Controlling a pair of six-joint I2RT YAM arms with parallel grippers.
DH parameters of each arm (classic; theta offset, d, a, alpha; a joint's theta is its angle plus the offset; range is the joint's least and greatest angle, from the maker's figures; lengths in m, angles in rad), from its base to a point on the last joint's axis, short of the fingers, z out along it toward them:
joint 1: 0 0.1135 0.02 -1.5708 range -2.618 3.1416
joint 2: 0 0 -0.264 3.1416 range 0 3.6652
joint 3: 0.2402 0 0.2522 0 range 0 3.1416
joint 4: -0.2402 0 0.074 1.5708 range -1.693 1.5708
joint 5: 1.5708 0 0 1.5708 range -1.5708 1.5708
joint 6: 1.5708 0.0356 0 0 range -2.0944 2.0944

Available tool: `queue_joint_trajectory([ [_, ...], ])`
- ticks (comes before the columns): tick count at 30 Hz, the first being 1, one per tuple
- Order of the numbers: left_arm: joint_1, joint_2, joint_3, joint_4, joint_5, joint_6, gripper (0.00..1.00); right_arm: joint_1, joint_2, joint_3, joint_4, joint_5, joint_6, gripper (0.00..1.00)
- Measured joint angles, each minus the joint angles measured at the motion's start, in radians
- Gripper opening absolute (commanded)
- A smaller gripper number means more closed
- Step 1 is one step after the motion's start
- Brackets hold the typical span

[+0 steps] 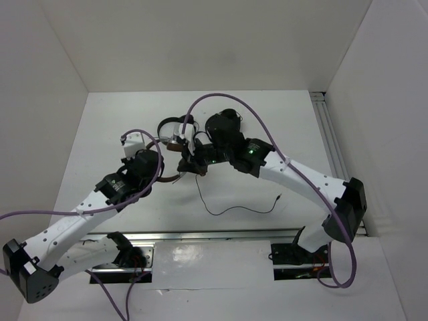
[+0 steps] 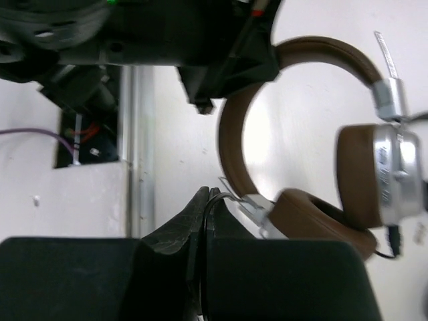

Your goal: Wrap the headphones

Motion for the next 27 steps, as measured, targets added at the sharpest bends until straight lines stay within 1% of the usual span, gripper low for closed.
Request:
queue_joint_trajectory([
  [3, -0.011, 0.001, 0.001, 0.019, 0.006, 0.022, 0.0, 0.0, 0.002, 0.057, -0.081, 0.084, -0.045, 0.0],
  [5, -0.027, 0.013, 0.016, 0.012, 0.002, 0.024, 0.0, 0.003, 0.004, 0.085, -0.118, 0.182, -0.071, 0.0],
  [9, -0.064, 0.061, 0.058, 0.006, -0.011, 0.024, 0.0, 0.021, 0.004, 0.094, -0.151, 0.361, -0.104, 0.0],
  [11, -0.078, 0.08, 0.072, -0.005, -0.021, 0.023, 0.0, 0.027, 0.004, 0.097, -0.177, 0.41, -0.122, 0.0],
  [13, -0.084, 0.105, 0.087, -0.019, -0.03, 0.025, 0.0, 0.03, 0.009, 0.124, -0.227, 0.439, -0.149, 0.0],
  [15, -0.086, 0.122, 0.094, -0.03, -0.031, 0.024, 0.0, 0.031, 0.031, 0.195, -0.306, 0.443, -0.175, 0.0],
  [18, -0.087, 0.143, 0.116, -0.031, -0.04, 0.016, 0.0, 0.031, 0.072, 0.301, -0.397, 0.422, -0.203, 0.0],
  [20, -0.087, 0.153, 0.136, -0.044, -0.048, -0.002, 0.0, 0.031, 0.084, 0.334, -0.438, 0.404, -0.212, 0.0],
  [23, -0.085, 0.162, 0.148, -0.067, -0.053, -0.015, 0.0, 0.03, 0.085, 0.335, -0.453, 0.428, -0.215, 0.0],
  [25, -0.084, 0.162, 0.148, -0.083, -0.052, -0.023, 0.0, 0.034, 0.074, 0.301, -0.422, 0.507, -0.214, 0.0],
  [27, -0.083, 0.159, 0.148, -0.099, -0.05, -0.023, 0.0, 0.047, 0.034, 0.202, -0.352, 0.609, -0.211, 0.0],
])
